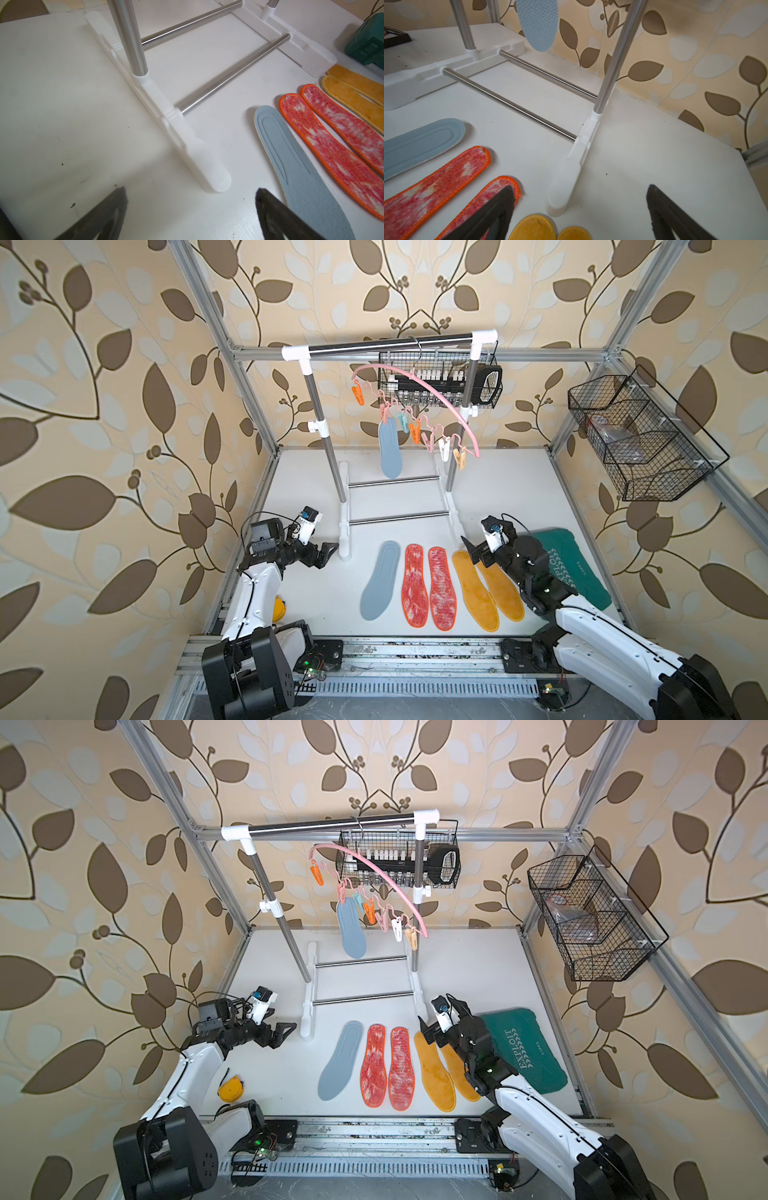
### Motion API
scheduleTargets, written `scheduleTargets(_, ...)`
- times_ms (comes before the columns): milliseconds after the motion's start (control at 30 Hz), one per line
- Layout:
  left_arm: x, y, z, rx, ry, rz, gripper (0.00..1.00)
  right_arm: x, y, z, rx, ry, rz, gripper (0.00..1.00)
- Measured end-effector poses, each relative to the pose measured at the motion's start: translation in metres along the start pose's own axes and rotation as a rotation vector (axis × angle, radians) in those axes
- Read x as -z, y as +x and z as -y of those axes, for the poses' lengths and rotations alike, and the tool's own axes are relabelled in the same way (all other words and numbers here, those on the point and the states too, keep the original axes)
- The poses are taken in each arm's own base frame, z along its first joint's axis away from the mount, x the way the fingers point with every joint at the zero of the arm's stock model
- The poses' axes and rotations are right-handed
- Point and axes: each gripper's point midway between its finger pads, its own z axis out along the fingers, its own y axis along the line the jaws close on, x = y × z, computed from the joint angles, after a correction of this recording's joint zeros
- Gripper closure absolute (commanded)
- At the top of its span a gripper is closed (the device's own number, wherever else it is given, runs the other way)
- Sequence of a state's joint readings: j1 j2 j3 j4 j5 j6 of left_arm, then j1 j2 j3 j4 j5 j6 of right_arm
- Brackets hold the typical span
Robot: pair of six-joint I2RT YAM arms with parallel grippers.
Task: Take the shoe insoles off the hanger
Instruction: Move the clothesline to the center of the board.
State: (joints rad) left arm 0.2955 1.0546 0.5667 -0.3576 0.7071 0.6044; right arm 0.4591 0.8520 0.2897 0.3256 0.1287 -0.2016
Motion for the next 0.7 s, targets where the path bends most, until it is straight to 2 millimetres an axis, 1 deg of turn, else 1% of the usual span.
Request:
scheduleTargets(100, 0.002, 0.001, 0.006, -0.011, 0.022, -0.008, 0.01, 0.000, 0.008, 0.008, -0.017, 0.043, -0.013, 0.02)
scheduleTargets(200, 0.008, -0.006, 0.014, -0.046, 0.044, 0.009, 0.01, 0.001, 0.023, 0.013, -0.041, 0.077, -0.033, 0.02)
scheduleTargets(267, 0.016, -0.019, 0.020, -0.073, 0.068, 0.030, 0.01, 0.001, 0.037, 0.016, -0.056, 0.095, -0.062, 0.02)
scheduleTargets(333, 0.023, -0.038, 0.024, -0.107, 0.087, 0.057, 0.01, 0.001, 0.043, 0.017, -0.064, 0.104, -0.074, 0.02)
scheduleTargets(433, 0.029, -0.071, 0.036, -0.177, 0.126, 0.097, 0.01, 0.003, 0.039, 0.019, -0.074, 0.111, -0.058, 0.02)
scheduleTargets(533, 0.025, -0.092, 0.057, -0.240, 0.191, 0.107, 0.01, 0.004, 0.033, 0.022, -0.083, 0.120, -0.032, 0.02)
scheduleTargets(633, 0.016, -0.101, 0.079, -0.266, 0.266, 0.098, 0.01, 0.004, 0.031, 0.023, -0.087, 0.123, -0.024, 0.02)
scheduleTargets(700, 0.010, -0.104, 0.090, -0.272, 0.307, 0.088, 0.01, 0.003, 0.032, 0.023, -0.089, 0.123, -0.026, 0.02)
